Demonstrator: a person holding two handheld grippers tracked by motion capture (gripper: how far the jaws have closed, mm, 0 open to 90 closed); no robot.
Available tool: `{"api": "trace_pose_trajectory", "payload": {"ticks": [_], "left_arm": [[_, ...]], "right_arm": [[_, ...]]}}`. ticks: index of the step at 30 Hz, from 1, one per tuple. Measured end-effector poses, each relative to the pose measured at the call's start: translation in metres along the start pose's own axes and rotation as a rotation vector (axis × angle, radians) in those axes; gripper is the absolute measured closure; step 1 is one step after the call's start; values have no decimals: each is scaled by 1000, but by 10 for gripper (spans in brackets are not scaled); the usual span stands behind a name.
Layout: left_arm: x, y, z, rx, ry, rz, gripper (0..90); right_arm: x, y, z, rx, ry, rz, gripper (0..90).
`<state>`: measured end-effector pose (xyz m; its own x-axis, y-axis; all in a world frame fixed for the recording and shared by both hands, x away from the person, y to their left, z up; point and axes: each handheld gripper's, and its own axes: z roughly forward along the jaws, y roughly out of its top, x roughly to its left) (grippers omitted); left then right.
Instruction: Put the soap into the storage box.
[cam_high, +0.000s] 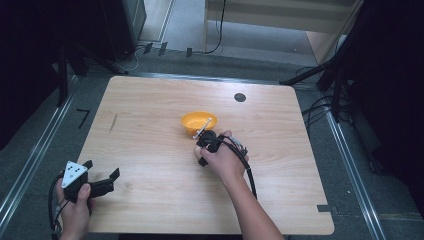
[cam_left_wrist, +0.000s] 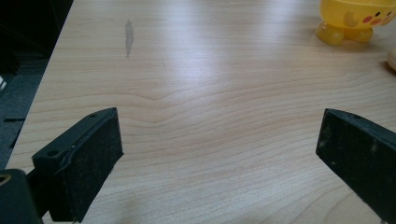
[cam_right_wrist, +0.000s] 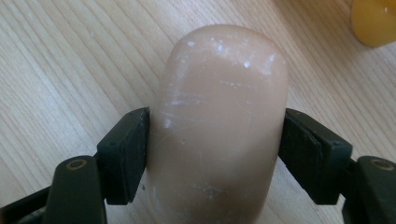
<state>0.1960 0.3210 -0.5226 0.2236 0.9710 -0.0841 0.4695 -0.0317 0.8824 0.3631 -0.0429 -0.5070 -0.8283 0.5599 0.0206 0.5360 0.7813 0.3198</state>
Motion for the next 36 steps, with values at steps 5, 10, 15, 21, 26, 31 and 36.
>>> {"api": "trace_pose_trajectory", "payload": {"ticks": [5, 10, 15, 21, 26, 31, 36], "left_arm": [[0, 0, 0, 1, 3, 0, 22], [0, 0, 0, -1, 3, -1, 26], [0, 0, 0, -1, 4, -5, 29], [0, 0, 0, 0, 5, -5, 31], [0, 0, 0, 1, 6, -4, 35], [0, 0, 0, 1, 6, -5, 36], [1, 0, 0, 0, 5, -7, 35]], "right_arm": [[-1, 3, 1, 49, -15, 40, 226], [-3, 6, 5, 93, -14, 33, 136], [-3, 5, -1, 66, 2, -22, 321], [-6, 2, -2, 46, 25, -95, 326], [-9, -2, -3, 38, 29, -141, 327], [-10, -5, -5, 37, 50, -205, 328], [-14, -6, -10, 13, 81, -206, 328]]}}
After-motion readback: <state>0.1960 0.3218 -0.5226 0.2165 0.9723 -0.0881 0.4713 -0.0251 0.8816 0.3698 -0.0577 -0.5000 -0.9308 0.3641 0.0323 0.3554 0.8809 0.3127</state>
